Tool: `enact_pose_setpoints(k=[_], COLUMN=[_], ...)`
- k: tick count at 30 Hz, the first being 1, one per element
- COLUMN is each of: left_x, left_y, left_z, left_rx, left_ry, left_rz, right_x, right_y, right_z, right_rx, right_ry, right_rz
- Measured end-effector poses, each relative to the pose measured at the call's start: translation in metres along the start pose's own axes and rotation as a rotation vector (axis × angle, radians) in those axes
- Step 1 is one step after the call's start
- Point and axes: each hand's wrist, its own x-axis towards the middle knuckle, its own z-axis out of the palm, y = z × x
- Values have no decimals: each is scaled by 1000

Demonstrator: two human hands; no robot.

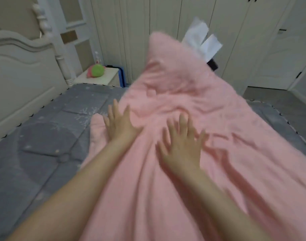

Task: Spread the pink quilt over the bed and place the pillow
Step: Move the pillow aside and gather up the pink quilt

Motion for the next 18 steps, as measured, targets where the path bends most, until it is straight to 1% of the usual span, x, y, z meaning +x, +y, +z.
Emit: enact_pose_setpoints(k=[1,2,3,4,5,7,9,11,14,16,18], left_x=[-22,-48,-76,-106,-134,-174,-188,-186,-185,-188,-186], left_y=[-10,-24,-40,-60,-78,-117,-143,-148,-153,-156,-157], left_z=[18,39,59,81,98,135,169,187,209,213,207], left_rx=[53,97,133,169,216,269,258,229,230,227,219], left_ry=[-68,-135,-190,-232,-275,-394,-436,-425,-404,-381,-334], left_rz=[37,65,87,104,124,127,73,56,85,86,90], right_x=[-29,-55,-77,-97,-111,-128,-131,-128,-128,-129,-128], right_y=[22,48,73,92,103,111,112,114,121,122,121], right_z=[36,72,101,124,140,165,182,190,200,201,196], right_rx=[-88,-136,-139,-129,-130,-152,-131,-141,-156,-148,-77], right_ry=[-248,-495,-693,-808,-851,-814,-794,-802,-782,-779,-763], right_rz=[15,81,169,233,247,219,213,192,154,145,166])
